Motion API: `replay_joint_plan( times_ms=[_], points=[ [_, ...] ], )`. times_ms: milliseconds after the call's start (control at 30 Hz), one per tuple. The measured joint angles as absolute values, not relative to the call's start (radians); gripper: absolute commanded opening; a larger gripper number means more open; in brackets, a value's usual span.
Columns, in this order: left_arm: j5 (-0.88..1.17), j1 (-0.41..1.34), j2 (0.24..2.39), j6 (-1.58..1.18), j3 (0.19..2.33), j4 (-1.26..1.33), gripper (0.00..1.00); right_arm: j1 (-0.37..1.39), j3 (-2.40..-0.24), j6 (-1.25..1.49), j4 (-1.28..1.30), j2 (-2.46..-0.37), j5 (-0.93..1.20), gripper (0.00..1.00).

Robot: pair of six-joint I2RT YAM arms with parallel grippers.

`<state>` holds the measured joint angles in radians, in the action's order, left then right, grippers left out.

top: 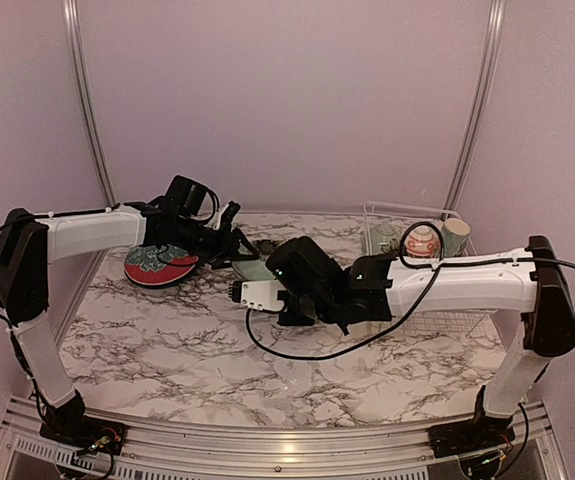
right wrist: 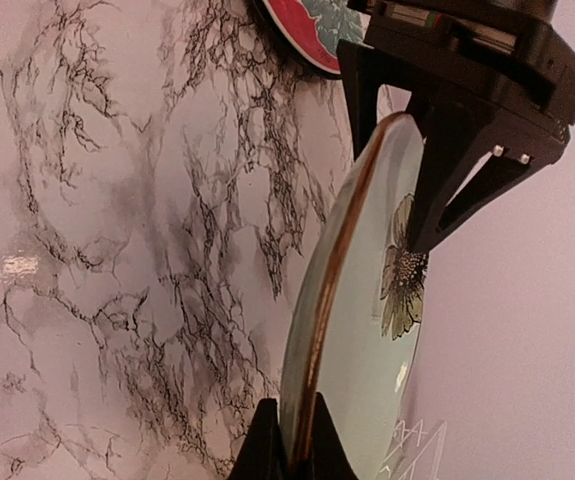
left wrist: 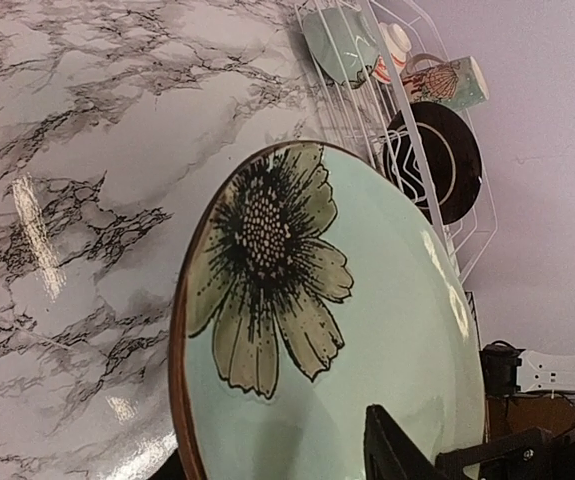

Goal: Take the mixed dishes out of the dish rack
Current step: Pass from the right arm to the left, then place the plate on the plate.

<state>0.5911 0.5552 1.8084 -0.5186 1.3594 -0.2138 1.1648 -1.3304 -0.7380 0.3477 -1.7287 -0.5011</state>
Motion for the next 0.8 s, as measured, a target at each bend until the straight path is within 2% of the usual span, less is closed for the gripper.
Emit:
replay_joint_plan(
  times_ms=[267,300,367,400,433,500,533,600,700,800],
  points=[
    [0.596,0.543,1.822,-0.584,1.372,-0.236,0.03,1.17,-1.304,-0.755,0.323,-1.722,-0.527,0.0],
    [0.604,0.54,1.824,-0.61,1.377,-0.238,0.0,1.177,-1.299,-0.751,0.317,-1.722,-0.531,0.0],
    [0.63,0.533,1.825,-0.686,1.391,-0.236,0.0,1.189,-1.291,-0.739,0.301,-1.722,-0.546,0.0],
    [0.636,0.53,1.825,-0.691,1.398,-0.239,0.0,1.192,-1.291,-0.737,0.292,-1.722,-0.556,0.05],
    [0.639,0.529,1.825,-0.693,1.399,-0.238,0.0,1.192,-1.291,-0.736,0.287,-1.72,-0.564,0.14],
    [0.641,0.529,1.825,-0.693,1.4,-0.233,0.0,1.19,-1.291,-0.737,0.285,-1.72,-0.563,0.34],
    [0.646,0.53,1.825,-0.681,1.401,-0.223,0.0,1.189,-1.29,-0.737,0.289,-1.72,-0.551,0.5],
    [0.646,0.533,1.825,-0.659,1.398,-0.207,0.0,1.19,-1.29,-0.735,0.29,-1.719,-0.556,0.71],
    [0.648,0.521,1.824,-0.654,1.364,-0.164,0.0,1.186,-1.29,-0.731,0.278,-1.718,-0.571,0.9],
    [0.642,0.485,1.822,-0.671,1.314,-0.121,0.0,1.183,-1.289,-0.726,0.272,-1.711,-0.577,0.98]
  ],
)
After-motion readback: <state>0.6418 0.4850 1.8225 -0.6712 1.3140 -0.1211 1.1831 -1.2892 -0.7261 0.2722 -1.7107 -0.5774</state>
